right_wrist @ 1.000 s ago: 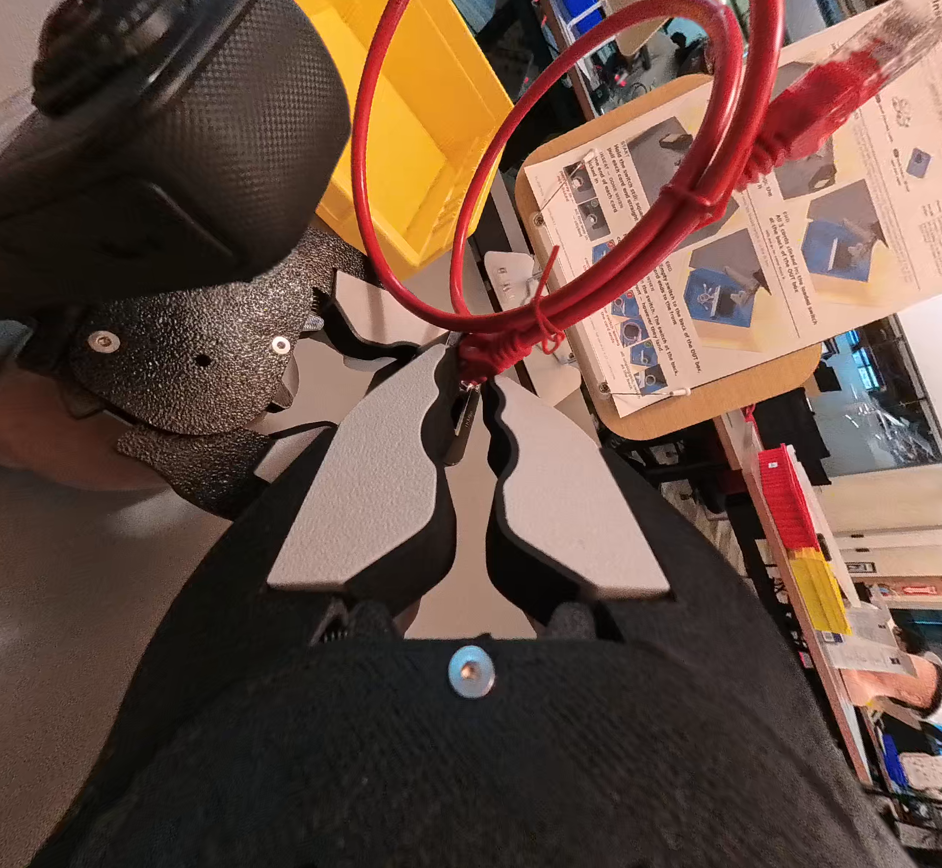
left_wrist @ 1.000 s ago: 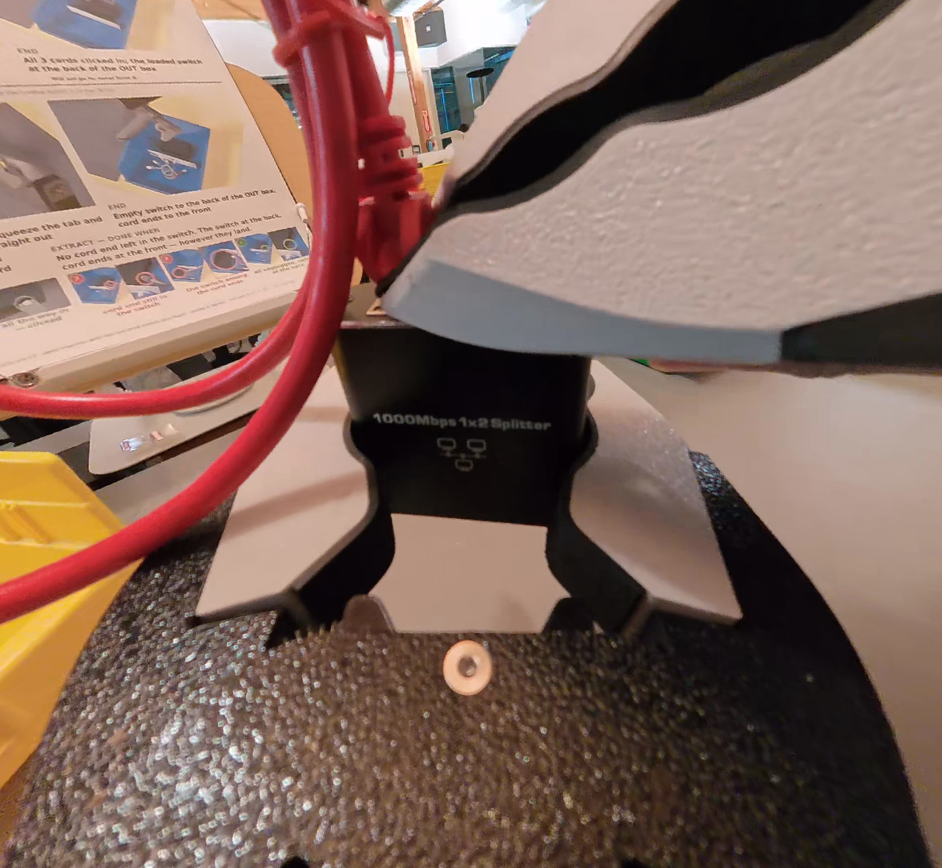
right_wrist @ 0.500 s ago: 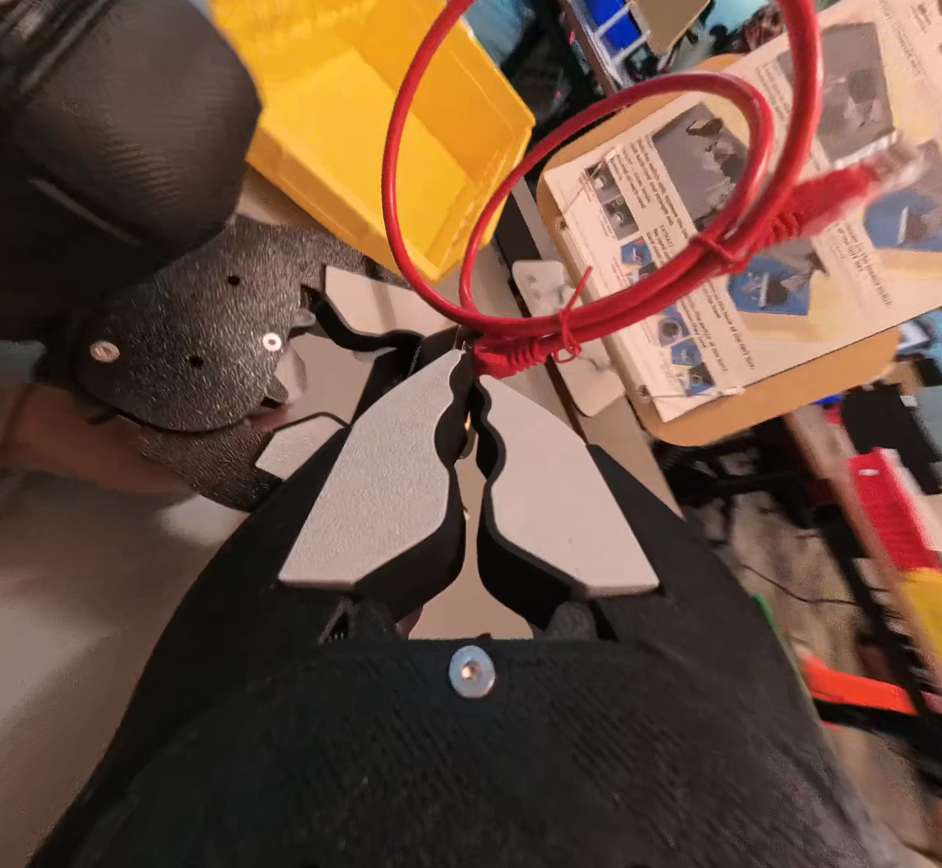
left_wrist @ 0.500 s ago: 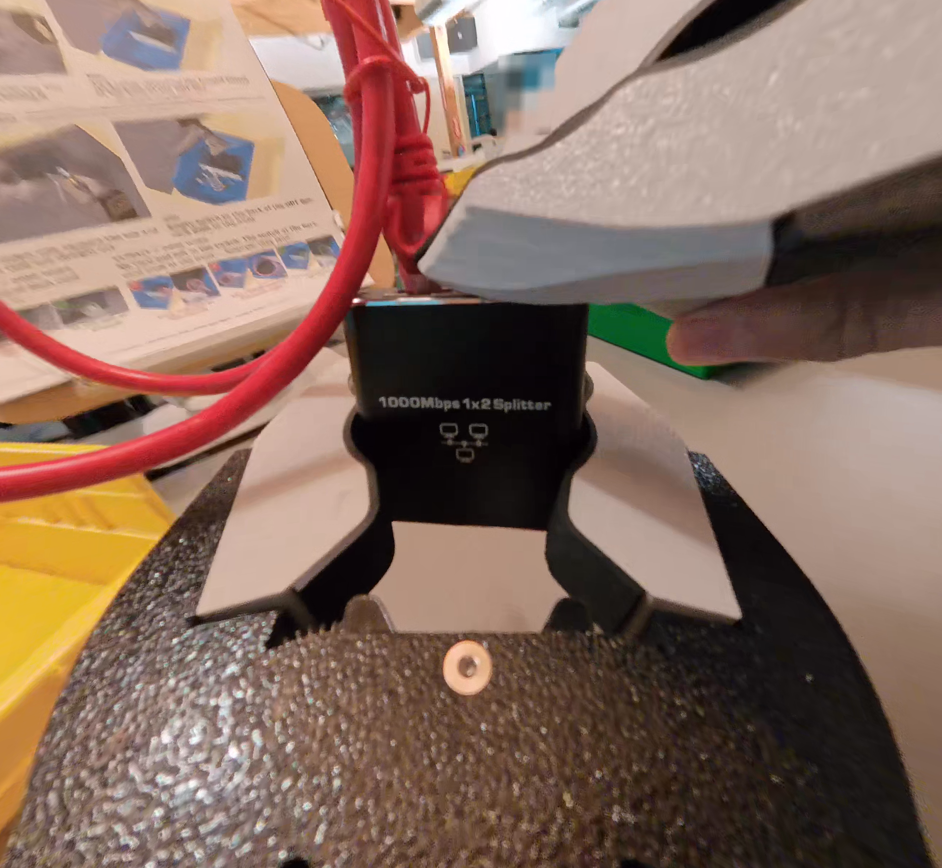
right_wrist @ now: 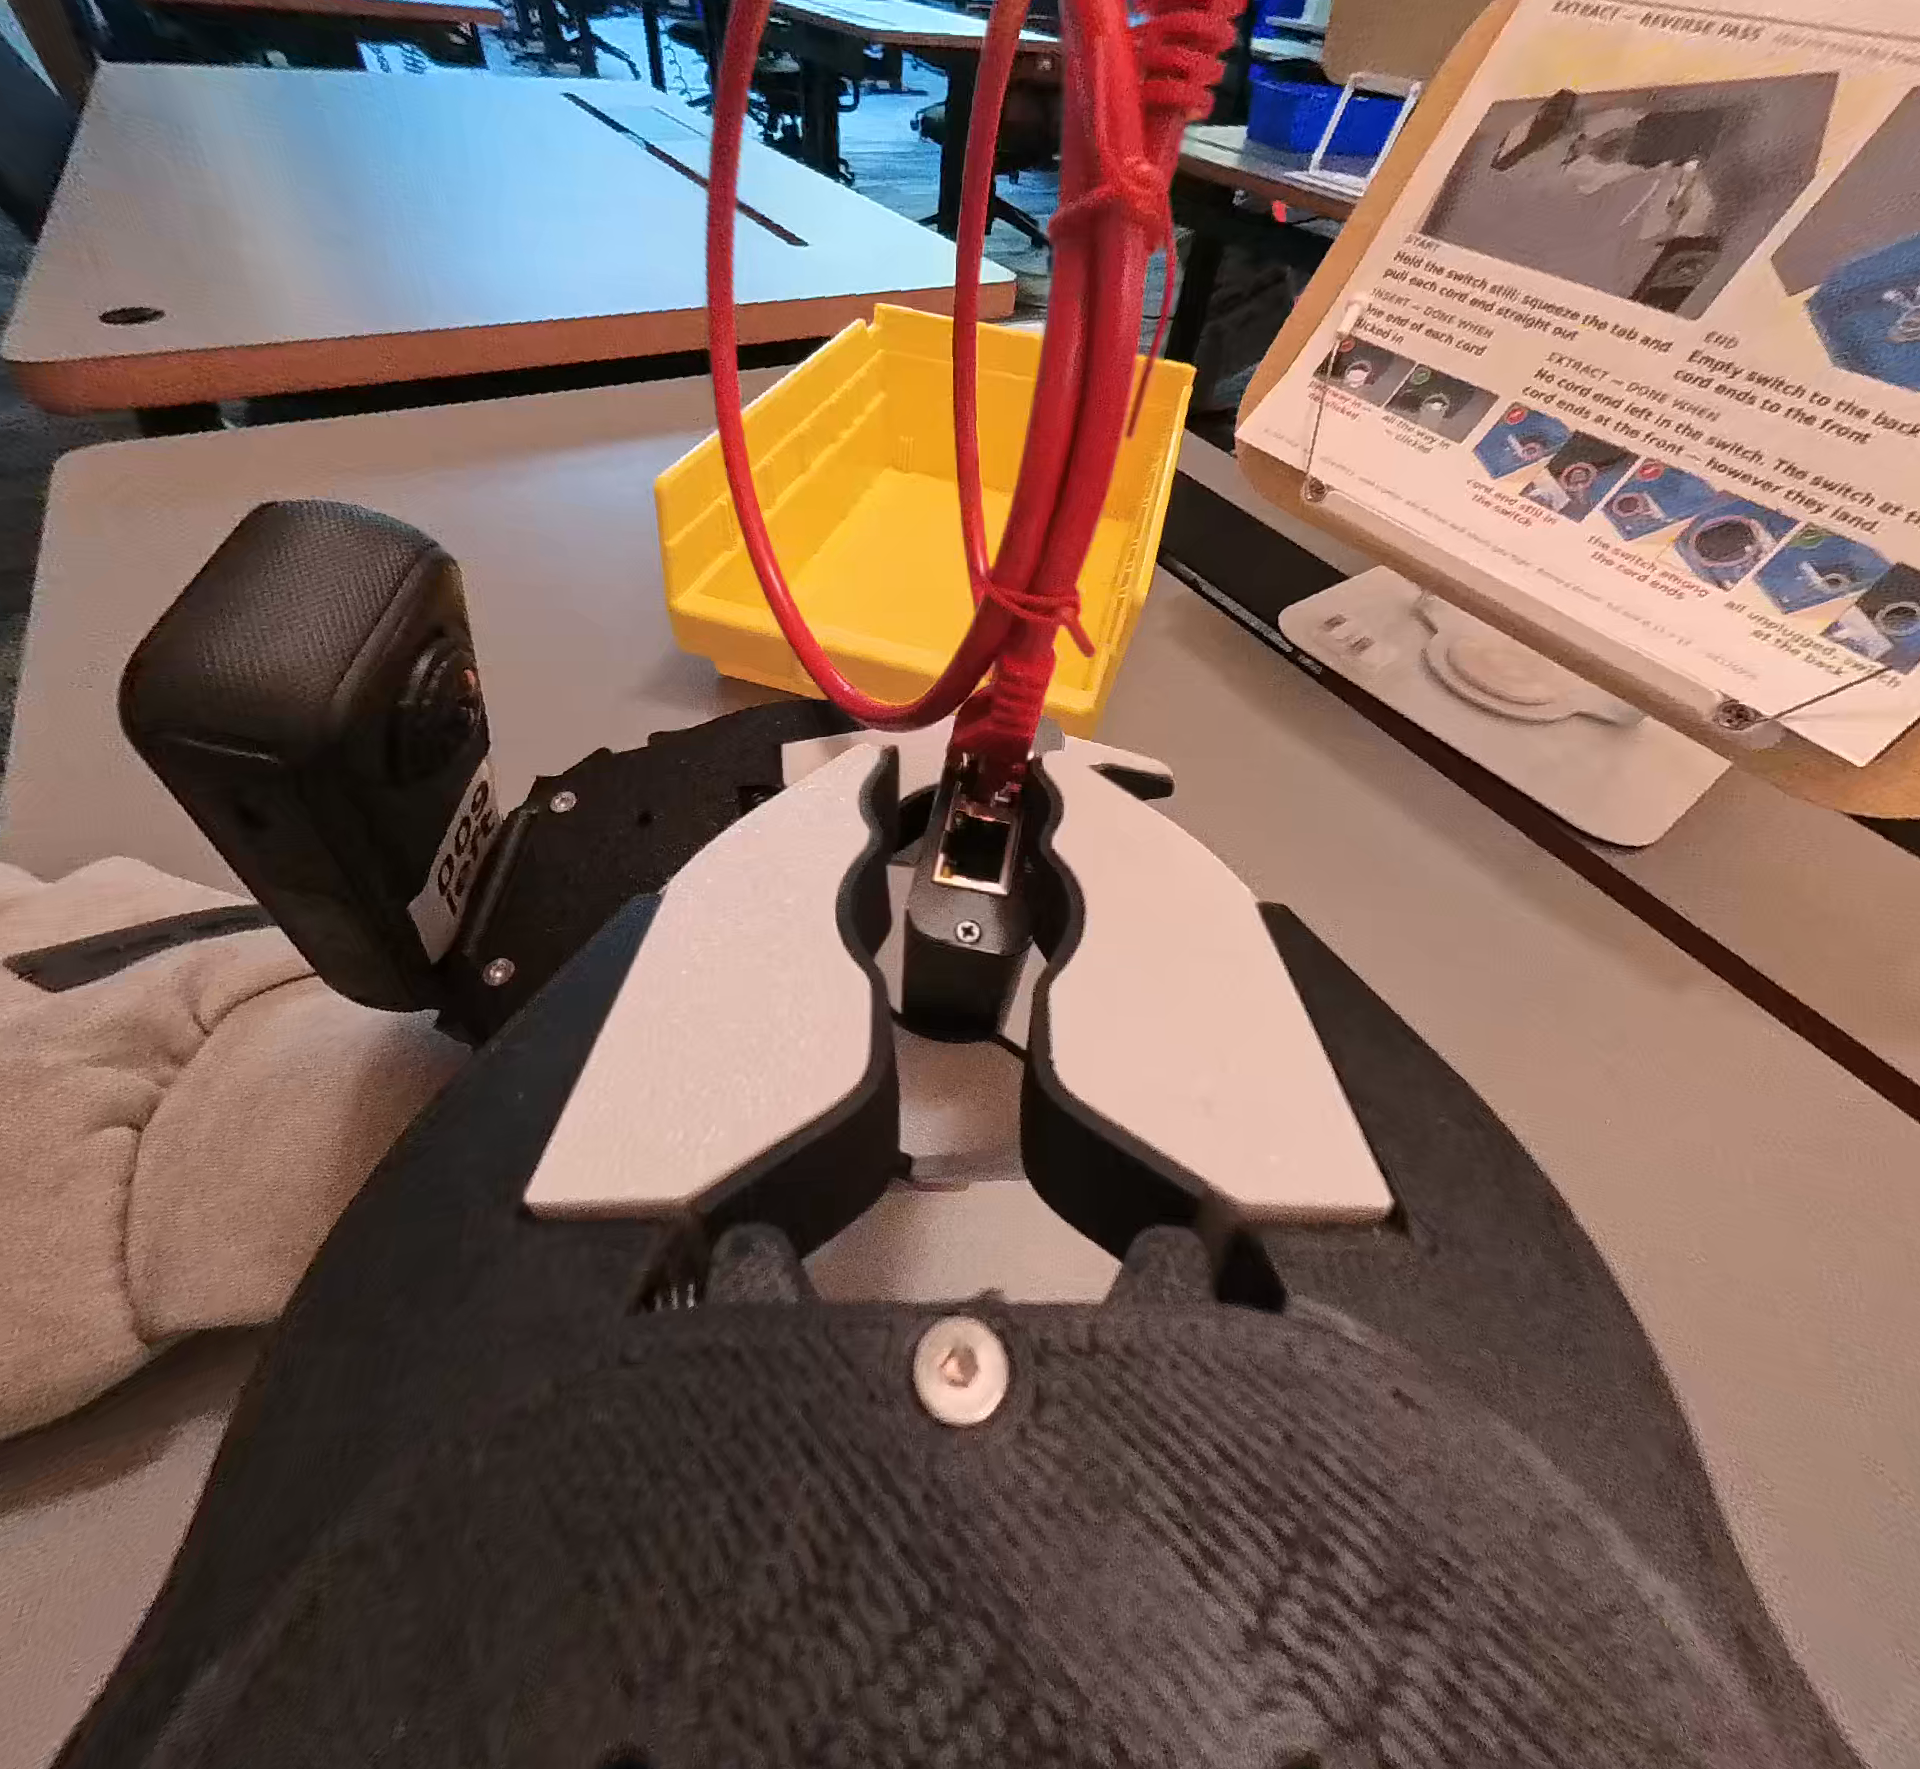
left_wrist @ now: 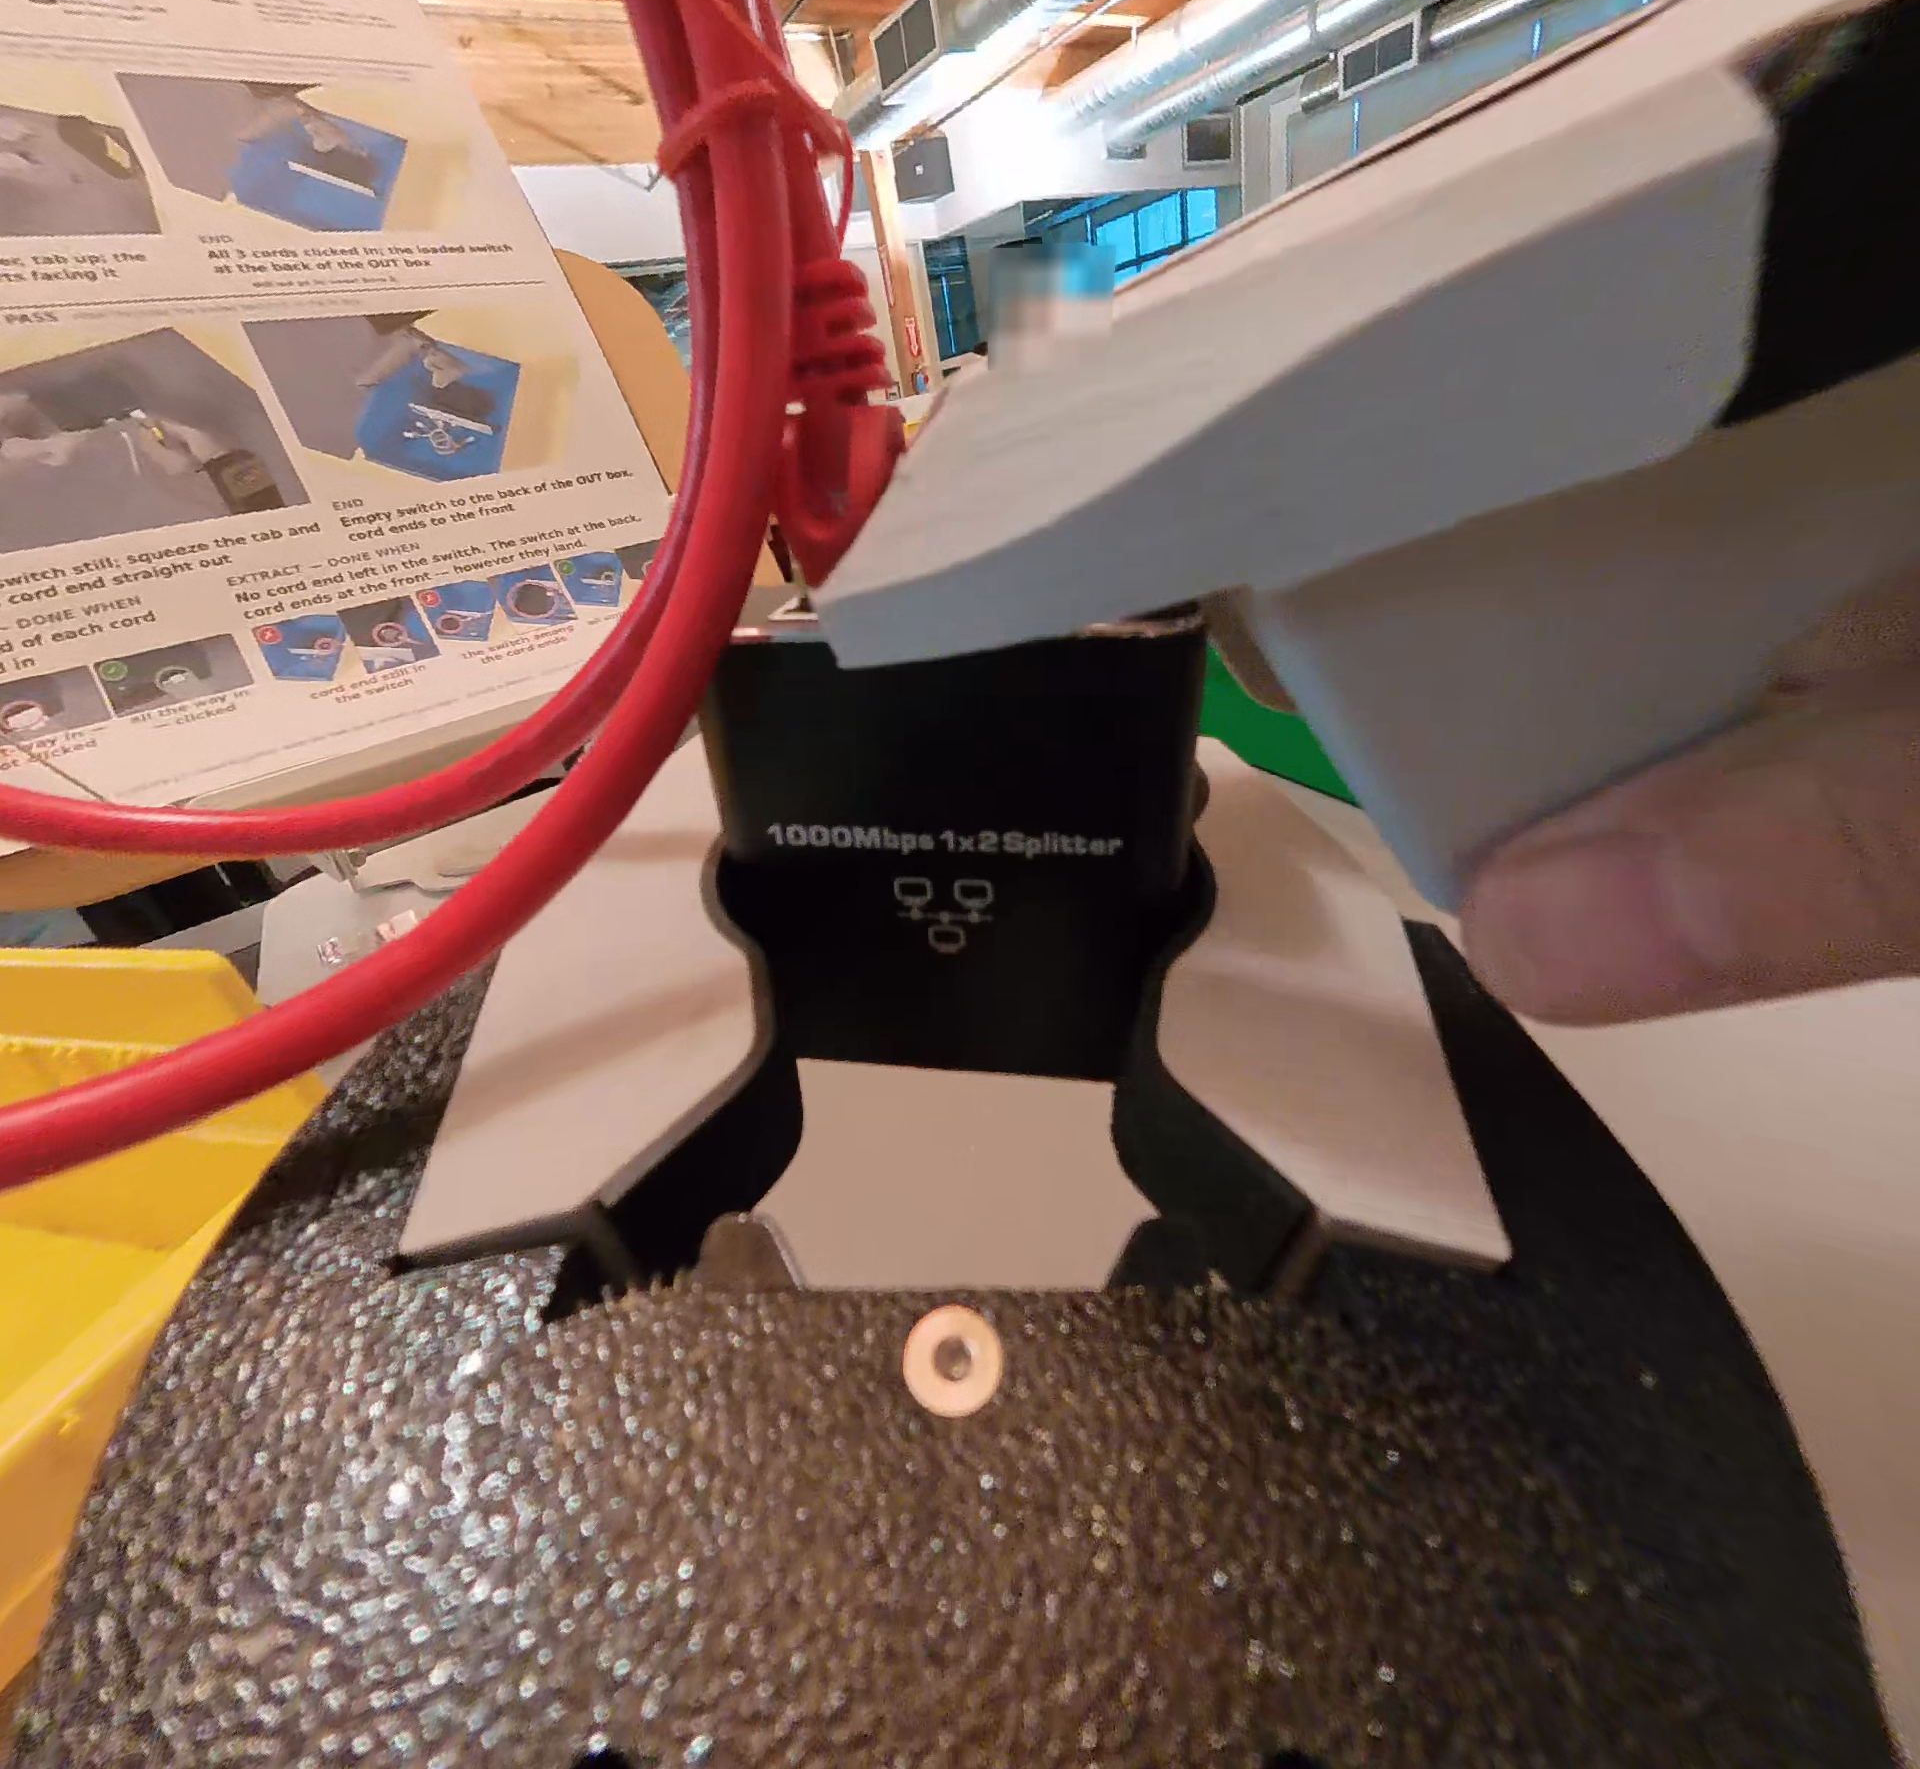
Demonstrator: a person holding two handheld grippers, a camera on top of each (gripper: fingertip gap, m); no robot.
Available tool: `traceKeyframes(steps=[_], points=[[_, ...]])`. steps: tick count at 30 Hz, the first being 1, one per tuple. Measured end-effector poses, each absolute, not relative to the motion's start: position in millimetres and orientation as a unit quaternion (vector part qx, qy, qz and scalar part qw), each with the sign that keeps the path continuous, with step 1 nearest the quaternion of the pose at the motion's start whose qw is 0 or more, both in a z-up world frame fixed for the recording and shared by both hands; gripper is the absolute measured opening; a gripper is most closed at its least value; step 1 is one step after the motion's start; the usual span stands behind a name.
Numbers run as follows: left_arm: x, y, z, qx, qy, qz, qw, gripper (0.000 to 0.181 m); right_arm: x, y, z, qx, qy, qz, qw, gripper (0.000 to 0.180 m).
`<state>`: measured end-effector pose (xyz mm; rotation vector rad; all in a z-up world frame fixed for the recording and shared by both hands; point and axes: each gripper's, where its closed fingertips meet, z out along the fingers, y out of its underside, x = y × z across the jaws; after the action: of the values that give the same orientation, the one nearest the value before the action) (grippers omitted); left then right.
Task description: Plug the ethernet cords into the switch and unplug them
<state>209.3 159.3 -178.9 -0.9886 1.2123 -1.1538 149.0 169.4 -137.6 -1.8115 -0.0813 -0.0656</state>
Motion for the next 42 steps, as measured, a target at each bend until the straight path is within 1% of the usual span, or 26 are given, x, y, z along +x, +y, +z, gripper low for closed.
traceKeyframes(steps=[1, 2, 3, 6, 8, 10, 12, 13, 17, 18, 22, 28, 33, 38, 40, 42], points=[[209.0, 159.2, -178.0, -0.419, 0.514, -0.492, 0.564, 0.078, 150.9, 168.9, -136.6, -0.786, -0.031, -0.036, 0.617, 0.017], [208.8, 159.2, -177.8, -0.418, 0.514, -0.492, 0.565, 0.074, 153.0, 168.6, -136.5, -0.787, -0.028, -0.044, 0.615, 0.013], [208.9, 159.0, -178.0, -0.419, 0.514, -0.492, 0.564, 0.078, 153.2, 168.6, -136.9, -0.788, -0.029, -0.048, 0.613, 0.013], [208.8, 159.5, -178.1, -0.418, 0.514, -0.492, 0.565, 0.074, 152.7, 171.1, -136.4, -0.783, -0.025, -0.052, 0.620, 0.014], [209.1, 157.0, -178.7, -0.414, 0.518, -0.488, 0.568, 0.074, 151.7, 173.3, -134.5, -0.774, -0.007, -0.032, 0.632, 0.018], [209.0, 156.3, -178.4, -0.412, 0.519, -0.485, 0.570, 0.074, 153.3, 172.7, -134.2, -0.770, 0.001, -0.028, 0.638, 0.015], [209.1, 156.6, -178.5, -0.412, 0.521, -0.483, 0.571, 0.077, 153.7, 172.9, -134.5, -0.768, -0.003, -0.045, 0.638, 0.015], [209.1, 156.9, -178.6, -0.411, 0.521, -0.482, 0.573, 0.074, 153.1, 173.0, -135.3, -0.771, -0.010, -0.057, 0.634, 0.015], [209.2, 158.2, -179.1, -0.408, 0.523, -0.471, 0.581, 0.074, 152.0, 172.3, -137.2, -0.774, -0.034, -0.107, 0.623, 0.015], [209.4, 158.4, -180.2, -0.410, 0.524, -0.470, 0.580, 0.078, 151.3, 172.3, -138.7, -0.778, -0.039, -0.120, 0.616, 0.015], [206.1, 159.2, -177.4, -0.412, 0.514, -0.486, 0.574, 0.078, 145.8, 175.5, -138.2, -0.782, -0.065, -0.157, 0.599, 0.015], [203.9, 160.0, -171.2, -0.409, 0.519, -0.474, 0.582, 0.078, 143.1, 173.8, -130.7, -0.766, -0.072, -0.172, 0.615, 0.015], [205.5, 158.0, -172.6, -0.412, 0.527, -0.483, 0.564, 0.078, 145.8, 173.7, -131.2, -0.772, -0.106, -0.234, 0.581, 0.015], [207.6, 156.7, -176.2, -0.416, 0.533, -0.484, 0.555, 0.079, 147.0, 173.0, -134.2, -0.776, -0.122, -0.266, 0.560, 0.015], [208.2, 157.0, -177.2, -0.413, 0.535, -0.482, 0.558, 0.078, 147.6, 172.7, -135.5, -0.780, -0.118, -0.255, 0.559, 0.015], [207.5, 157.7, -175.7, -0.407, 0.537, -0.476, 0.566, 0.077, 148.2, 172.0, -132.8, -0.775, -0.085, -0.198, 0.594, 0.015]])
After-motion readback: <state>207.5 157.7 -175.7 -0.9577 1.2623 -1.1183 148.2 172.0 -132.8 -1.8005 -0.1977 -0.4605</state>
